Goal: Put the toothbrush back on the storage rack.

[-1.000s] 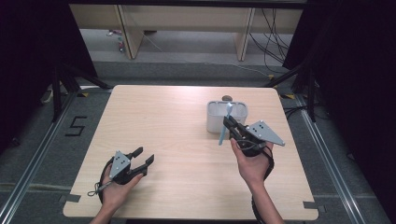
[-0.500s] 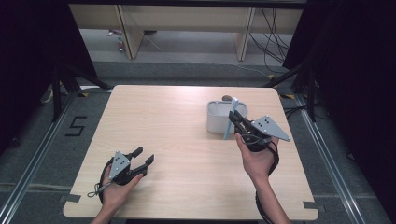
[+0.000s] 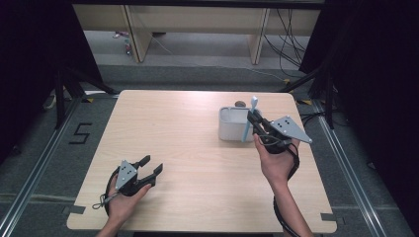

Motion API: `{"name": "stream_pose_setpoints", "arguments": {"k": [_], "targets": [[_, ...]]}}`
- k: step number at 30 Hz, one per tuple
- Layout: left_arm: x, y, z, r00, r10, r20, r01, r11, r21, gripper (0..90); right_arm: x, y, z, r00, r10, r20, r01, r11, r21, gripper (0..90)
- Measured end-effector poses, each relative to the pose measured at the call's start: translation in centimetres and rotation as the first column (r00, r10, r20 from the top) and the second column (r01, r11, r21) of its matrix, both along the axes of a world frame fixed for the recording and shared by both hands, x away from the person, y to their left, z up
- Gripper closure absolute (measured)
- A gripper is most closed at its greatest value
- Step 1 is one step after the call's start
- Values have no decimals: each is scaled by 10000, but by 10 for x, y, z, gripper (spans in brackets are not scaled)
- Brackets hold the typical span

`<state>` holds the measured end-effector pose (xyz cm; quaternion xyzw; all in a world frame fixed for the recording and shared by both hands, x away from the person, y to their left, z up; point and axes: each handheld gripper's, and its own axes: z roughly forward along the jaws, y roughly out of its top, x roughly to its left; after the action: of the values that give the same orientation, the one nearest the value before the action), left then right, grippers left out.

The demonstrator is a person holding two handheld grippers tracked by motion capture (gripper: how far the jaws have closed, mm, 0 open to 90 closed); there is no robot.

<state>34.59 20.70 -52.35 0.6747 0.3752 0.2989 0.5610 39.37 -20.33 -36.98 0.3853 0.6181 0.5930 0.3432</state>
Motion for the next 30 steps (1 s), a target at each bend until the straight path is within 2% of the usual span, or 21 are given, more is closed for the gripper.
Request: {"name": "stream_pose_setpoints", "arguments": {"k": [1,2,6,12,15,17,18,26,30], "targets": [[0,0,0,10000,0,-3,0,10000,7,407,1,-1,1,10000,49,85,-48,10000,-21,827],[0,0,0,10000,0,-3,0,10000,3,408,1,-1,2,10000,39,-63,-39,10000,27,827],[0,0,0,10000,-6,-1,6,10000,6,407,6,-5,4,9997,-171,144,173,9998,-131,827],[0,0,0,10000,-3,-13,3,10000,1,407,9,-6,6,9996,-281,65,281,9996,-8,827],[0,0,0,10000,-6,-20,6,10000,3,408,12,-9,8,9993,-321,204,323,9994,-129,827],[0,0,0,10000,-4,-18,4,10000,6,407,13,-9,9,9994,-336,46,336,9994,-91,827],[0,0,0,10000,-5,-12,5,10000,7,408,14,-10,10,9991,-390,180,393,9992,-126,827],[-1,0,0,10000,-12,4,12,10000,43,410,20,-12,16,9984,-535,187,538,9984,-159,827],[0,0,0,10000,-4,-9,4,10000,16,409,25,-14,20,9971,-676,335,685,9973,-247,827]]}}
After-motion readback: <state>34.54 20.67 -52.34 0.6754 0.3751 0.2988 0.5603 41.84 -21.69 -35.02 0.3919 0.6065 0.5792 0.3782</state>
